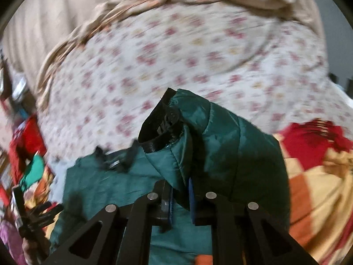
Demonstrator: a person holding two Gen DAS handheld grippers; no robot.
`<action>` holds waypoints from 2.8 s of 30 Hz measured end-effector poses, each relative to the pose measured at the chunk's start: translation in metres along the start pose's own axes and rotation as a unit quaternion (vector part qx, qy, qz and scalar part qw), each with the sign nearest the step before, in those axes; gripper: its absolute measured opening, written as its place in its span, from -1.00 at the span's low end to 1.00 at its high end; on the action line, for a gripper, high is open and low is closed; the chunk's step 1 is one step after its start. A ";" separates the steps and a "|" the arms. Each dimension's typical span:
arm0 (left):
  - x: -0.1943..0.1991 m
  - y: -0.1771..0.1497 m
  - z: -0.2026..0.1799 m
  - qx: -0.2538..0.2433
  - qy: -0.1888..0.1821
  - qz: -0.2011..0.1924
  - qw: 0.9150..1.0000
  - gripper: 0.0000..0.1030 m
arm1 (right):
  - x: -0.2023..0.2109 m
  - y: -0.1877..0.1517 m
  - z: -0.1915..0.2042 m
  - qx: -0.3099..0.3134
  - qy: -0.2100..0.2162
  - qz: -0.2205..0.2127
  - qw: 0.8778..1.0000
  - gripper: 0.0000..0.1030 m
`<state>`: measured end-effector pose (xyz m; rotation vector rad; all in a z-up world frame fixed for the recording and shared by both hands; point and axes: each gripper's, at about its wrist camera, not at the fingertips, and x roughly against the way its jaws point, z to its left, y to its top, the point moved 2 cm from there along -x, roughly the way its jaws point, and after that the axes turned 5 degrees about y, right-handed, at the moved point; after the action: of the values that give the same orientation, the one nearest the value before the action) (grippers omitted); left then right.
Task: Fold large clothes
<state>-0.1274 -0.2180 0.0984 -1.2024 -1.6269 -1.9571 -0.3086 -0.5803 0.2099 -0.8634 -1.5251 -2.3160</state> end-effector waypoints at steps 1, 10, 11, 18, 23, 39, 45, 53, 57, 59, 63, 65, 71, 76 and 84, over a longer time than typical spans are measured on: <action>0.001 0.000 0.001 0.002 -0.001 -0.001 1.000 0.76 | -0.006 -0.002 0.013 0.007 0.008 0.007 1.000 -0.80; 0.005 0.003 0.008 0.009 -0.002 -0.005 1.000 0.76 | -0.066 -0.032 0.108 0.047 0.087 0.064 0.993 -0.80; 0.005 0.003 0.009 0.010 -0.002 -0.004 1.000 0.76 | -0.074 -0.037 0.116 0.050 0.095 0.071 0.992 -0.80; 0.000 0.007 0.021 0.039 -0.009 0.003 0.999 0.76 | -0.141 -0.080 0.160 0.043 0.136 0.141 0.980 -0.80; -0.006 0.006 0.026 0.059 -0.017 0.014 0.998 0.76 | -0.161 -0.102 0.171 0.052 0.141 0.177 0.973 -0.14; 0.003 -0.001 0.015 0.051 -0.033 -0.003 0.998 0.76 | -0.059 -0.082 0.138 0.126 0.079 0.099 0.984 0.16; 0.003 0.001 -0.004 0.036 -0.049 0.010 0.998 0.76 | -0.014 -0.068 0.091 0.085 0.041 0.040 0.995 0.30; -0.020 0.030 -0.053 0.011 -0.053 0.035 0.998 0.76 | 0.006 -0.066 0.016 -0.025 0.025 0.023 0.999 0.32; -0.055 0.032 -0.089 -0.025 -0.038 0.087 0.995 0.76 | 0.011 -0.071 -0.004 -0.036 0.011 0.020 0.999 0.32; -0.068 0.029 -0.102 -0.042 -0.033 0.103 0.993 0.25 | 0.010 -0.072 -0.013 -0.045 0.007 0.023 0.999 0.32; -0.058 0.034 -0.107 -0.036 -0.042 0.079 0.995 -0.63 | -0.001 -0.078 -0.023 -0.057 0.005 0.044 0.997 0.32; -0.041 0.045 -0.104 -0.042 -0.039 0.052 0.997 -0.68 | -0.010 -0.084 -0.025 -0.060 0.001 0.056 0.997 0.32; -0.007 0.066 -0.061 -0.051 -0.007 -0.008 0.999 -0.70 | -0.035 -0.089 -0.019 -0.074 0.012 0.070 0.995 0.32; -0.010 0.062 -0.005 -0.038 0.034 -0.015 0.999 -0.70 | -0.057 -0.082 -0.003 -0.065 0.017 0.074 0.995 0.46; -0.044 0.021 0.027 0.000 0.031 0.035 0.999 -0.70 | -0.105 -0.070 -0.005 -0.093 0.011 0.093 0.991 0.52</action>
<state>-0.0757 -0.2108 0.0780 -1.1716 -1.5335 -1.9318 -0.2615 -0.5672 0.0933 -0.9744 -1.1792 -2.3468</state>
